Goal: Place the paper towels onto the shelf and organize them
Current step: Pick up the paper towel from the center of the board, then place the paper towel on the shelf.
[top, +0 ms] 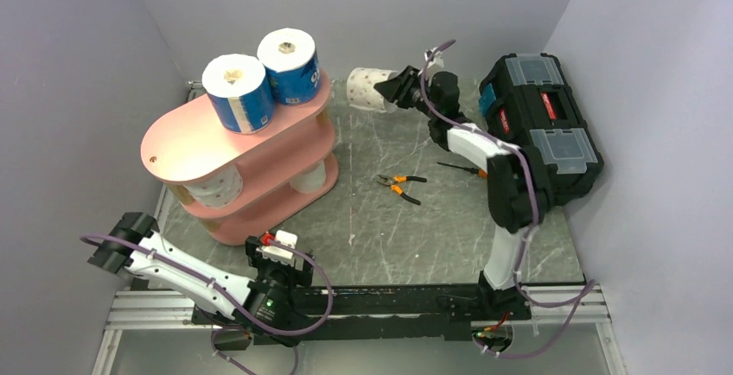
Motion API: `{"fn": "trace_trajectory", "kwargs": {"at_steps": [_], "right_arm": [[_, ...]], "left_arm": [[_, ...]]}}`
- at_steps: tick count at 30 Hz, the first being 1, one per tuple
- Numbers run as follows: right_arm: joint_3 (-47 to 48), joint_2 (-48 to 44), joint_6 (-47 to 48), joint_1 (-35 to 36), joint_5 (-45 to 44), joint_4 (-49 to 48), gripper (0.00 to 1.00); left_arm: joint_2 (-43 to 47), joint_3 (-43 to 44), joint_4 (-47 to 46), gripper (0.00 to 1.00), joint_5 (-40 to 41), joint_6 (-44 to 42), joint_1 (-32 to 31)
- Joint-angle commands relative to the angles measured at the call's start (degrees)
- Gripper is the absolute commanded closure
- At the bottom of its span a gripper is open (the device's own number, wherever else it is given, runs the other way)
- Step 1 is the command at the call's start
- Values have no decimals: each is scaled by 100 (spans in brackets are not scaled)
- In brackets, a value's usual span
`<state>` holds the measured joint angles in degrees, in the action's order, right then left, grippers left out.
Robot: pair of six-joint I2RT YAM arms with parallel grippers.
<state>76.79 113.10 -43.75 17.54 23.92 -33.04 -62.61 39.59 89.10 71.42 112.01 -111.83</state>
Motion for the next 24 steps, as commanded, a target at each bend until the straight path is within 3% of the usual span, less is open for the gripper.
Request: {"fn": "trace_trajectory", "kwargs": {"at_steps": [1,5,14,19,24], "right_arm": [[-475,-1643,1191,393,-809,1122,70],[-933,-2871,1920,950,-1746,2492,71],[-1743,-5150,2486,2333,-3172,4836,71],[-1812,-5556,2429,3282,-3620,5948,71],[-1680,-5378,2262,4269,-4282,7065,71]], "left_arm": [[-82,-19,117,1,81,287,-44],[-129,-86,113,1,101,462,-89],[-212,-189,117,1,424,696,-128],[-208,-215,117,1,546,771,-128],[-287,-191,125,1,544,820,-135]]}}
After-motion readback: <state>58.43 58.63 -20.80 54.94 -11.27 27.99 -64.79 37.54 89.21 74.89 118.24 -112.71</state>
